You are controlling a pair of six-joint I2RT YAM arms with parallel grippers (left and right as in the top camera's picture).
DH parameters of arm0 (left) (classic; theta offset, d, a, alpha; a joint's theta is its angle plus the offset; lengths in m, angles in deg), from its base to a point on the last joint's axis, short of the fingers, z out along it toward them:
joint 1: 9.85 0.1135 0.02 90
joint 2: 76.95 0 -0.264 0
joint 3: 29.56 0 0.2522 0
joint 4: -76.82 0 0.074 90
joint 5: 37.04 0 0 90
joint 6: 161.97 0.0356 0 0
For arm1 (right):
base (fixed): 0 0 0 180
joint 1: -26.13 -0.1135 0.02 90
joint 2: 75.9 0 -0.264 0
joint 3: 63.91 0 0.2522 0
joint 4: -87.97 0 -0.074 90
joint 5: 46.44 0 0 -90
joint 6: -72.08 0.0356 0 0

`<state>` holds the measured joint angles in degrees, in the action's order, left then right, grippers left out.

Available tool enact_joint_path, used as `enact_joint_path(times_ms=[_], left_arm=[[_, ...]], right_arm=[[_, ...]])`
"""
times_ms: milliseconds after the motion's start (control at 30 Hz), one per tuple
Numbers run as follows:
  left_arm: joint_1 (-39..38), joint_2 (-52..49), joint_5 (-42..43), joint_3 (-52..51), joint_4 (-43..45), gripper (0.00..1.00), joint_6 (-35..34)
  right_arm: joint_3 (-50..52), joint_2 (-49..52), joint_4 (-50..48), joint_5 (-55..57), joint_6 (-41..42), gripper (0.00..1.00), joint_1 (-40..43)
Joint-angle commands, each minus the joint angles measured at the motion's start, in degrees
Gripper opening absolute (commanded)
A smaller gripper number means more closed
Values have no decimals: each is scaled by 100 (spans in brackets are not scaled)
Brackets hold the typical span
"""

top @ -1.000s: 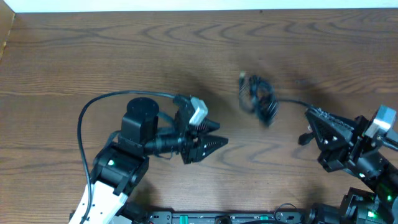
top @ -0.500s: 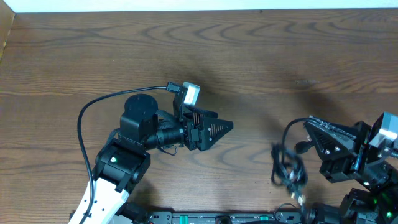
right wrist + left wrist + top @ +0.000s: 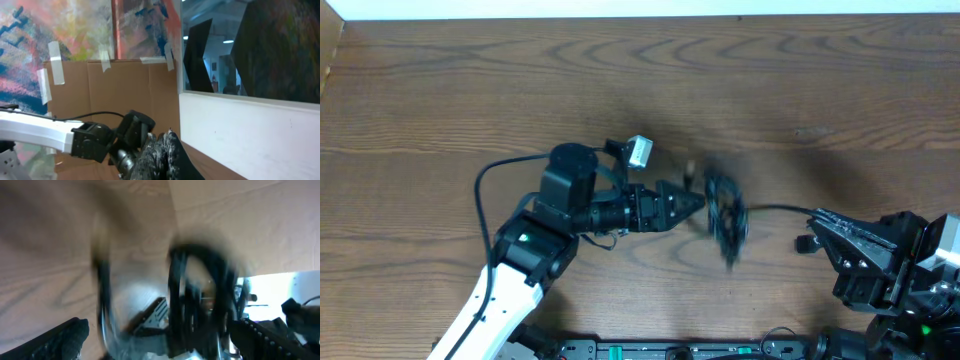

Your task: Untangle cables

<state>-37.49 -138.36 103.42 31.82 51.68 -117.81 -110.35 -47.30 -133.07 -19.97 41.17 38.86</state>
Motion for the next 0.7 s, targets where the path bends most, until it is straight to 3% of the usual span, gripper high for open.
enact_joint_path(times_ms=[0, 200, 433, 667], left_arm=[[-15, -59, 70, 94, 37, 95, -728], [-20, -59, 310, 94, 33, 98, -1838], [-184, -66, 232, 94, 31, 98, -1860], [-474, -256, 245, 94, -50, 98, -2723]], right_arm=[[-57, -46, -46, 184, 44, 1, -46], [-59, -46, -46, 164, 44, 1, -46], [-57, -46, -46, 136, 13, 1, -46], [-57, -46, -48, 42, -258, 1, -46]])
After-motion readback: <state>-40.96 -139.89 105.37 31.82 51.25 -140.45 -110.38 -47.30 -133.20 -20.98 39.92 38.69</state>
